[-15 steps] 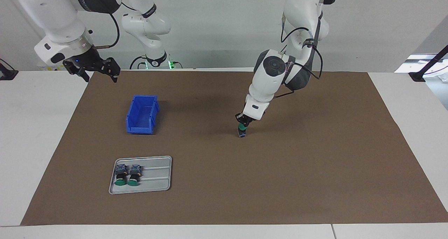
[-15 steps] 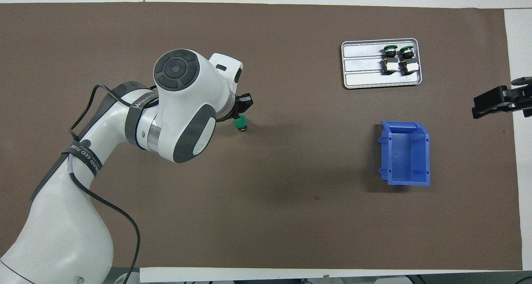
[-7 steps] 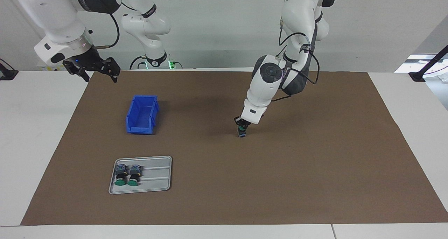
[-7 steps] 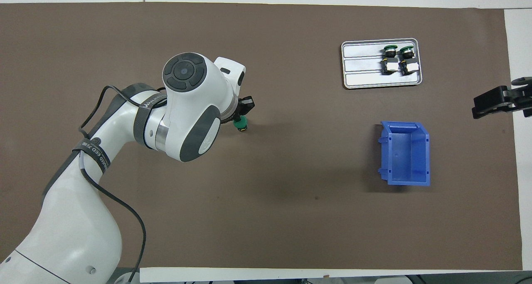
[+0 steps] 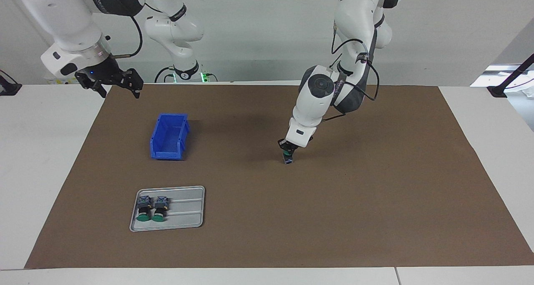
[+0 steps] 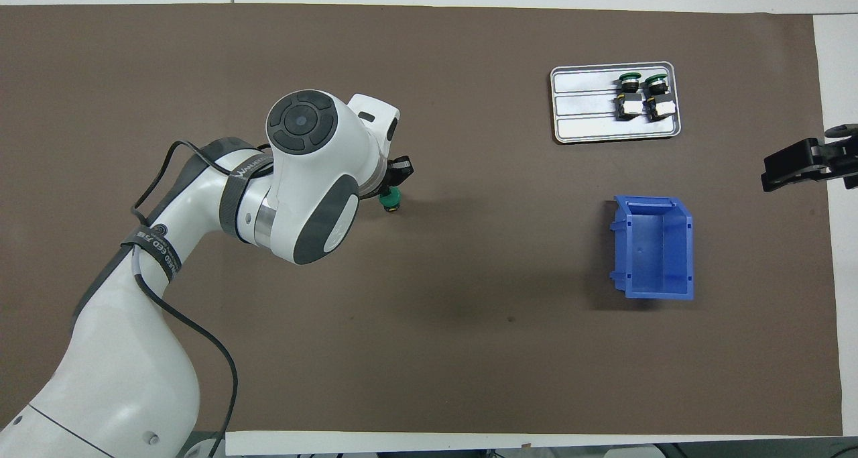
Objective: Place and press button with both arms
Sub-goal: 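Retract the left gripper while the right gripper reaches the green button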
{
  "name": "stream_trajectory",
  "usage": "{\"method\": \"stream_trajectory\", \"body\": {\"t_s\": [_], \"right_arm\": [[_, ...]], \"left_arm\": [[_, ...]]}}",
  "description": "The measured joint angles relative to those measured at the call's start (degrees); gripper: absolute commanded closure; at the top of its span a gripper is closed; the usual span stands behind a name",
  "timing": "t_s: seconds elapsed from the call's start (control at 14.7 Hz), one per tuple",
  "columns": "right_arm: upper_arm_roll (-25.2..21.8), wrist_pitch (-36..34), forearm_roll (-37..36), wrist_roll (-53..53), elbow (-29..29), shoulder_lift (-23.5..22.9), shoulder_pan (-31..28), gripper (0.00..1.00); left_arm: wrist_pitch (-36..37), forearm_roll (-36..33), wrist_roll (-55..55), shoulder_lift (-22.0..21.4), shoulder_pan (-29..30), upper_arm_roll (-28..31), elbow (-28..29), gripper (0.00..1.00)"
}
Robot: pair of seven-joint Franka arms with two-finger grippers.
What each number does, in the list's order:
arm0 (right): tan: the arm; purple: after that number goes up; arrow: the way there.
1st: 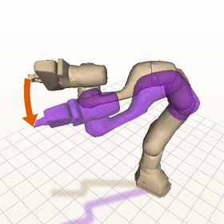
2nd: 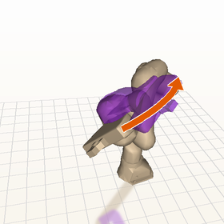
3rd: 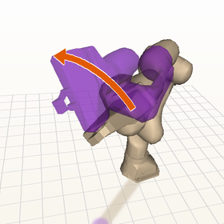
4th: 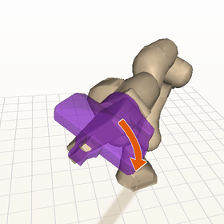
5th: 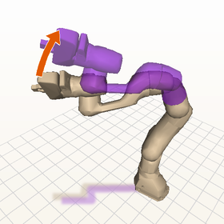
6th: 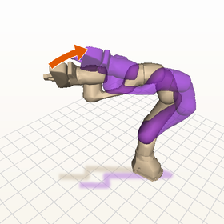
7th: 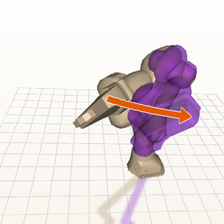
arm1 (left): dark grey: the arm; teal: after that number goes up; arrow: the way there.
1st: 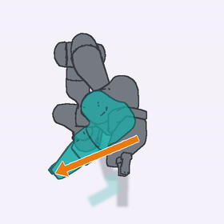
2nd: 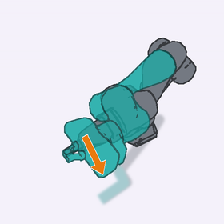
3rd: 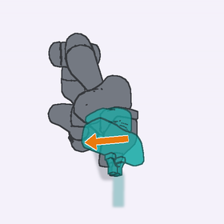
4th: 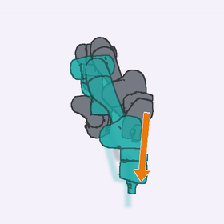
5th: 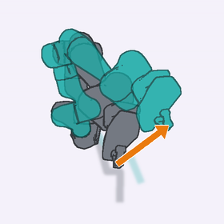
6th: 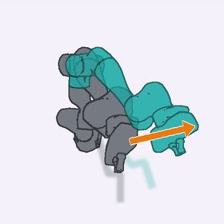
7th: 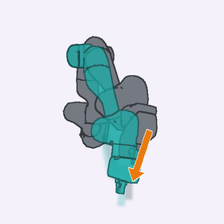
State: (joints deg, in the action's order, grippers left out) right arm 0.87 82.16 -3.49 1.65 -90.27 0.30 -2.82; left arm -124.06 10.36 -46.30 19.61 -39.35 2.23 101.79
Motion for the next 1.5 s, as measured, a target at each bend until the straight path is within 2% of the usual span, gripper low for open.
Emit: {"method": "stream_trajectory", "body": {"t_s": [0.48,0.75,0.82,0.88,0.95,1.22,1.36,1.5], "right_arm": [[0.0,0.0,0.0,0.0,0.0,0.0,0.0,0.01],[-0.02,0.0,0.0,0.0,0.0,0.0,-0.06,0.01],[-0.07,0.0,0.0,0.0,0.0,0.0,-0.11,0.01],[-0.1,0.0,0.0,0.0,0.0,0.0,-0.12,0.01],[-0.09,0.0,0.07,0.0,0.0,0.0,-0.04,0.01],[2.15,0.2,3.41,-0.06,0.32,0.01,0.5,0.01],[6.08,2.03,4.49,-2.92,0.44,-0.05,0.74,0.01],[13.22,4.97,4.98,-10.92,0.59,-0.72,1.06,0.01]], "left_arm": [[-0.5,-0.09,0.14,-0.11,0.0,0.11,0.65,0.96],[2.62,-0.08,0.14,-2.45,0.04,0.43,-0.02,0.88],[3.76,-0.08,0.13,-3.23,0.16,0.62,-0.58,0.78],[4.58,-0.08,0.1,-4.11,0.74,0.78,-1.15,0.62],[5.48,-0.08,0.1,-5.0,1.7,0.91,-1.52,0.51],[9.13,-0.15,1.75,-7.71,7.91,1.39,-1.81,0.03],[9.6,-1.93,4.27,-8.35,11.44,1.63,-1.81,0.0],[12.18,-4.23,8.63,-9.22,14.8,1.75,-1.85,0.0]]}}
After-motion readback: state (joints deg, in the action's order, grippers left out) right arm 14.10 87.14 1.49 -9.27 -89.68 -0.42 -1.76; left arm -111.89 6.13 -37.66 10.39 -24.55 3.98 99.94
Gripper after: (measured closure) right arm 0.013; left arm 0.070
